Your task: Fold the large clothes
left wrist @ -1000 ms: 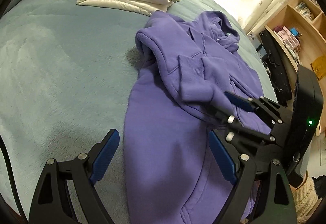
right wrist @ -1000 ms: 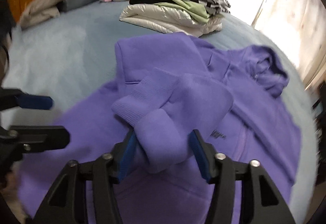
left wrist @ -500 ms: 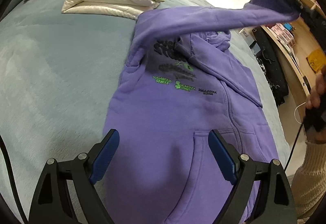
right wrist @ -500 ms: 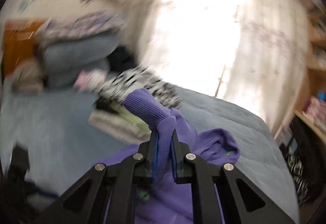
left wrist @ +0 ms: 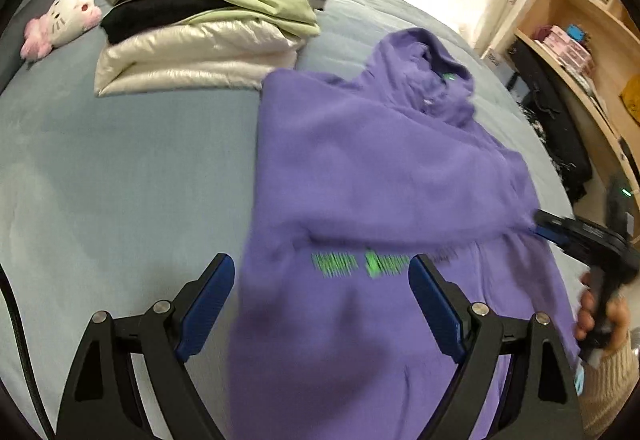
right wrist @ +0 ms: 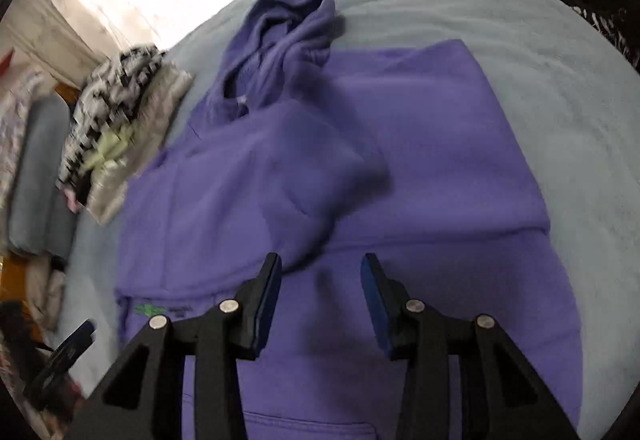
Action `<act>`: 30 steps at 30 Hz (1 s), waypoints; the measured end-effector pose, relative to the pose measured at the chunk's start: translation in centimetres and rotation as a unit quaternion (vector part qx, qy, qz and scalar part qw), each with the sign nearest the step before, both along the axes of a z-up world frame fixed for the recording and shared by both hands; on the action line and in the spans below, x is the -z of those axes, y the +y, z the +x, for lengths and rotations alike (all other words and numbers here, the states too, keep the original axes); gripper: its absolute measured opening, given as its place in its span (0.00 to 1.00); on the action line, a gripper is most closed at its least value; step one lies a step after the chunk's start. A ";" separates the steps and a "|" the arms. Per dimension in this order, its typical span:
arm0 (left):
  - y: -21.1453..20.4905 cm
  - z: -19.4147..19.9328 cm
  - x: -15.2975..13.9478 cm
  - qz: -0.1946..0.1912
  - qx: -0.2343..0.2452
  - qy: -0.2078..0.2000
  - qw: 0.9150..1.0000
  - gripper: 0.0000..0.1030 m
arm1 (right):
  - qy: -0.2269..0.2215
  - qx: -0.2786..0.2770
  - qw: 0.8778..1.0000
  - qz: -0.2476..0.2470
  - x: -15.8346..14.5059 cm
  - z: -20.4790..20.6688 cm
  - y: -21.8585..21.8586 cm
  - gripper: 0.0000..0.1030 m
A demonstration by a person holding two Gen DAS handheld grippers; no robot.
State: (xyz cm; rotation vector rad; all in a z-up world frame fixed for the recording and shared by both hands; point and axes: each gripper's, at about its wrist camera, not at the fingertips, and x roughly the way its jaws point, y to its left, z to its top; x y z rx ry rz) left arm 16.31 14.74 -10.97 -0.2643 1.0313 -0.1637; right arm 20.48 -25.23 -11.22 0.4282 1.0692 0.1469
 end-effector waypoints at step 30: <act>-2.3 11.1 2.8 0.084 -0.061 -0.124 0.987 0.15 | -0.167 -0.042 0.979 -0.107 -0.6 9.5 3.2 0.14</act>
